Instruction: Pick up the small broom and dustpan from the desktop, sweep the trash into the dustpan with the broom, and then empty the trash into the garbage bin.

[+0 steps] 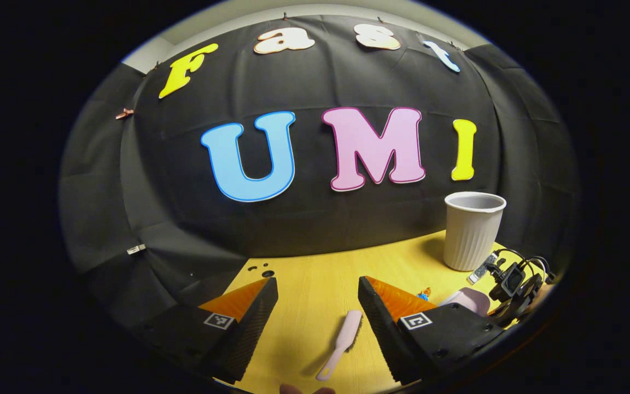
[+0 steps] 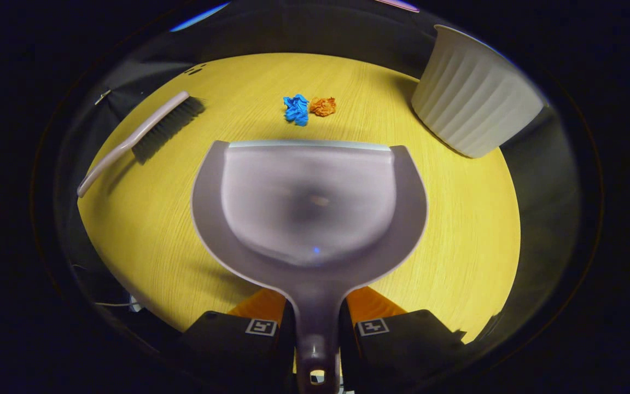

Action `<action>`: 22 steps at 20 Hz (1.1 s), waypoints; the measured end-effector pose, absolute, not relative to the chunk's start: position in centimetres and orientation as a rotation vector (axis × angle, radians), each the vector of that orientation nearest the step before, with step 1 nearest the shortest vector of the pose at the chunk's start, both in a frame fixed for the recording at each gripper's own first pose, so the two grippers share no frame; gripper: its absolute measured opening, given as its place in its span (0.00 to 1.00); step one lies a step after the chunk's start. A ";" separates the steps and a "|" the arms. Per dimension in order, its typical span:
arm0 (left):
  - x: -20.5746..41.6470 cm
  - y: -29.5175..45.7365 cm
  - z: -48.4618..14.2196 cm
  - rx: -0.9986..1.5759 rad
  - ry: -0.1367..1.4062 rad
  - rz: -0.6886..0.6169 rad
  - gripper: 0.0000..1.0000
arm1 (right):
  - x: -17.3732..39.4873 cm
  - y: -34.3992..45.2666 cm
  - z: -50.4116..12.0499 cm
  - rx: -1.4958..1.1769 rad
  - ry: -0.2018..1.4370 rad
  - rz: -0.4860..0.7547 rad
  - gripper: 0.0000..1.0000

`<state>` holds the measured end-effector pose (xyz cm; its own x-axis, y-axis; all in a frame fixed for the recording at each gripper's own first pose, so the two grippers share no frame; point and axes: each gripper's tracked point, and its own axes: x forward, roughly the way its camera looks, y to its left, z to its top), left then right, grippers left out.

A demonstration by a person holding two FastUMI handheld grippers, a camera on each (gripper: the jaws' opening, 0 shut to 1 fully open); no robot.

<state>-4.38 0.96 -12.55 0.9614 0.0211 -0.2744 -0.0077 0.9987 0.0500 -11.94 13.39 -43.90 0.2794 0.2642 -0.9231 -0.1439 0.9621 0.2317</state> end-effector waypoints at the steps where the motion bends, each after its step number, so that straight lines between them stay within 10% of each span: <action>1: -4.2 0.8 -13.3 0.045 0.302 0.007 0.97 | -12.4 13.7 -43.9 0.152 1.290 0.288 0.36; 22: -3.6 -1.7 -40.4 0.087 1.070 -0.251 0.82 | -15.9 8.9 -35.5 0.025 1.161 0.332 0.36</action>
